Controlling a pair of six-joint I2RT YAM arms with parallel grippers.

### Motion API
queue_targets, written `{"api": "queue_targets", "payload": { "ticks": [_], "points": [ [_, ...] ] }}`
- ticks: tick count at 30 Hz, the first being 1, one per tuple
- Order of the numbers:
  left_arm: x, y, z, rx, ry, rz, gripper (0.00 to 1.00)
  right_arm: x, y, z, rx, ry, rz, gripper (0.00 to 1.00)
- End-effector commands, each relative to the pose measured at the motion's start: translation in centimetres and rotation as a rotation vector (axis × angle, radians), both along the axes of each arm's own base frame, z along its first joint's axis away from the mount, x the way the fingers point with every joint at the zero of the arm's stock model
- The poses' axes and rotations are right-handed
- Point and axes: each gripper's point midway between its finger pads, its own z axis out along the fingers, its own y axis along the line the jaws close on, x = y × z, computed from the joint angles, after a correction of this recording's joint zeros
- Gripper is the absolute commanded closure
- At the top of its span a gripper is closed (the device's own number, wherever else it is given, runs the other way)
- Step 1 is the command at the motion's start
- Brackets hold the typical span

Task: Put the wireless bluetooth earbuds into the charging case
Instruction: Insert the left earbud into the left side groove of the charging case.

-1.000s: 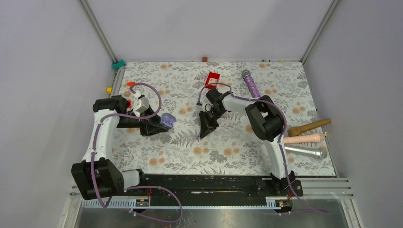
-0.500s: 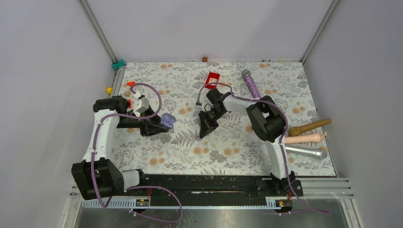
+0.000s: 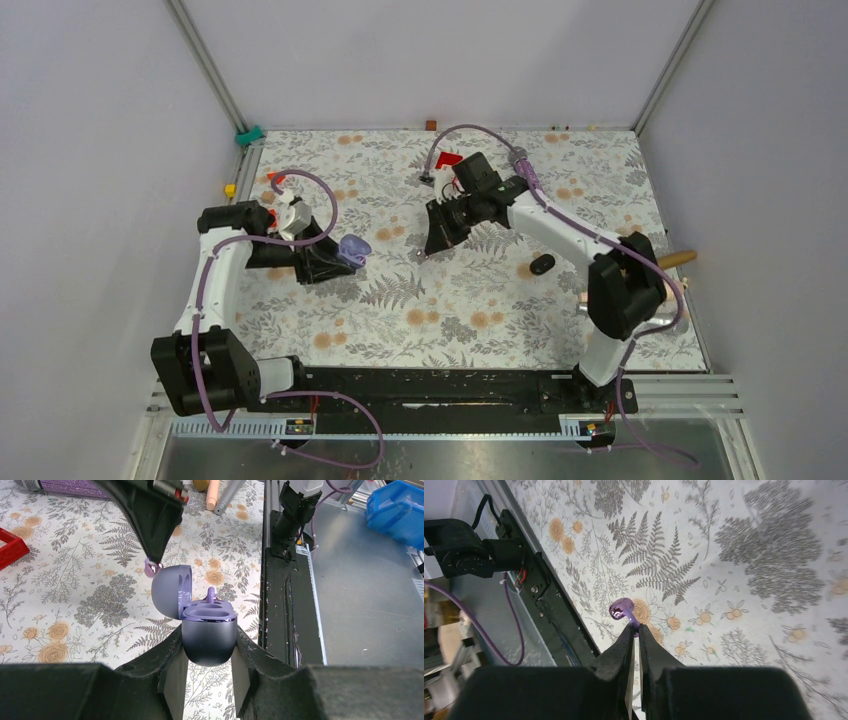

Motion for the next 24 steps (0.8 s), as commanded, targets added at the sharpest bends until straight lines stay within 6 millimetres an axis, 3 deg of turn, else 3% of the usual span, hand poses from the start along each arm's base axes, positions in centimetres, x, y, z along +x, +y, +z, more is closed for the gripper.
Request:
{"api": "queue_targets", "payload": {
  "ticks": [1, 10, 13, 16, 20, 24],
  "points": [
    [0.6, -0.2, 2.7, -0.053, -0.059, 0.013, 1.00, 1.5, -1.0, 5.4, 0.023, -0.234, -0.040, 0.95],
    [3.2, 1.1, 6.8, 0.125, -0.166, 0.045, 1.00, 1.0, -3.3, 14.6, 0.096, -0.462, -0.101, 0.95],
    [5.0, 0.9, 7.0, 0.205, -0.177, 0.126, 1.00, 0.9, -4.1, 16.8, 0.108, -0.518, -0.131, 0.94],
    [6.7, -0.3, 7.5, 0.243, -0.281, 0.211, 1.00, 0.6, -4.9, 18.6, 0.115, -0.559, -0.158, 0.94],
    [6.6, -2.9, 8.5, 0.133, -0.299, 0.216, 1.00, -0.1, -6.0, 21.0, 0.138, -0.644, -0.162, 0.94],
    [6.2, -5.4, 8.1, 0.016, -0.273, 0.212, 1.00, -1.3, -6.8, 23.2, 0.185, -0.696, -0.173, 0.93]
  ]
}}
